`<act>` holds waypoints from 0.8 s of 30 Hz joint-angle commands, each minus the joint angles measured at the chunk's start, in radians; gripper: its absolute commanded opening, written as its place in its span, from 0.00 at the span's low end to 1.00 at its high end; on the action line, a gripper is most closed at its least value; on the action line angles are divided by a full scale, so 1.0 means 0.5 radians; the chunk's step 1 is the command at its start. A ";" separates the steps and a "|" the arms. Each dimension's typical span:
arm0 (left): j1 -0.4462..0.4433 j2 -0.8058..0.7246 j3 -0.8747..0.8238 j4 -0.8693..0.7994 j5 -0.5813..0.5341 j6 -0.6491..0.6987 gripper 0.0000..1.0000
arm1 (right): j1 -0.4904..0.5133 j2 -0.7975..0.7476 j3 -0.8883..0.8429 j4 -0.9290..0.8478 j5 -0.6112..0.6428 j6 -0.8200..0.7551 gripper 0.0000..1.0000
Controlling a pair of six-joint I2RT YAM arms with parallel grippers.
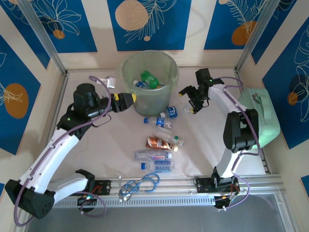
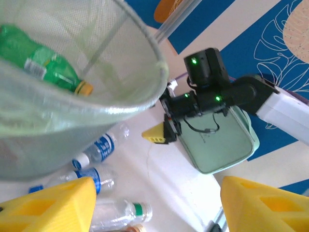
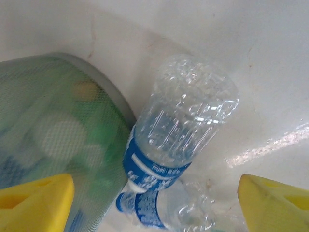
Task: Put the plastic bottles in the bin
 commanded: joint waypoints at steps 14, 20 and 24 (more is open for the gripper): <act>-0.003 -0.017 -0.203 0.352 0.115 -0.269 0.69 | 0.031 0.368 0.106 0.030 -0.021 0.175 0.88; -0.002 -0.020 -0.226 0.347 0.119 -0.270 0.69 | 0.027 0.440 0.129 0.043 -0.011 0.194 0.83; -0.002 -0.020 -0.226 0.339 0.114 -0.263 0.69 | 0.021 0.457 0.104 0.056 0.010 0.186 0.80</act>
